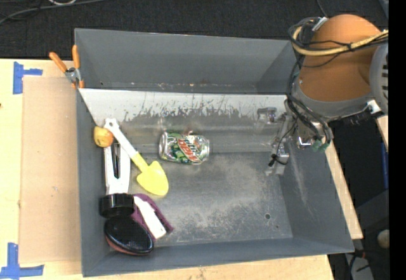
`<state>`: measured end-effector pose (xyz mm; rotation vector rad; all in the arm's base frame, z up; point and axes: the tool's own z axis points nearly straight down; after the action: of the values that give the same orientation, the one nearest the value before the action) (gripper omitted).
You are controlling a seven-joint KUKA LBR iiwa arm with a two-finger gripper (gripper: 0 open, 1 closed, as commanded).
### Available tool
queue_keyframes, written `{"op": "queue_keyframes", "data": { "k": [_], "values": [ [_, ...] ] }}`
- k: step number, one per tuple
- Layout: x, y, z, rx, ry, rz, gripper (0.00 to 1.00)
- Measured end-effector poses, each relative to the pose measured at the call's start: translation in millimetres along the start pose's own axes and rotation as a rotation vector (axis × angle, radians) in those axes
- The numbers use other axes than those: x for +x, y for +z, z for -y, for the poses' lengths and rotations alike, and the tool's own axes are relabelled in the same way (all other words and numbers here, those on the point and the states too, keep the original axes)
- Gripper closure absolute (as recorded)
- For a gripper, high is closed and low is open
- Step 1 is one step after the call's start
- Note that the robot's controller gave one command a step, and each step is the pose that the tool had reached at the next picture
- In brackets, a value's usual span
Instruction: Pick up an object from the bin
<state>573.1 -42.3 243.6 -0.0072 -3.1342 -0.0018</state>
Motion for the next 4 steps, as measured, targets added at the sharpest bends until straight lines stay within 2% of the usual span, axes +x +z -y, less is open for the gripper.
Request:
{"op": "queue_keyframes", "data": {
  "k": [1,2,3,4],
  "values": [
    [-1.3,-4,0,0.001,-0.001,0.007,0.00],
    [-21.6,85,-41,0.001,-0.090,0.011,0.00],
    [-40.9,91,-61,0.002,-0.114,0.015,0.00],
    [-49.4,107,-109,-0.002,-0.294,0.006,0.00]
  ]
}}
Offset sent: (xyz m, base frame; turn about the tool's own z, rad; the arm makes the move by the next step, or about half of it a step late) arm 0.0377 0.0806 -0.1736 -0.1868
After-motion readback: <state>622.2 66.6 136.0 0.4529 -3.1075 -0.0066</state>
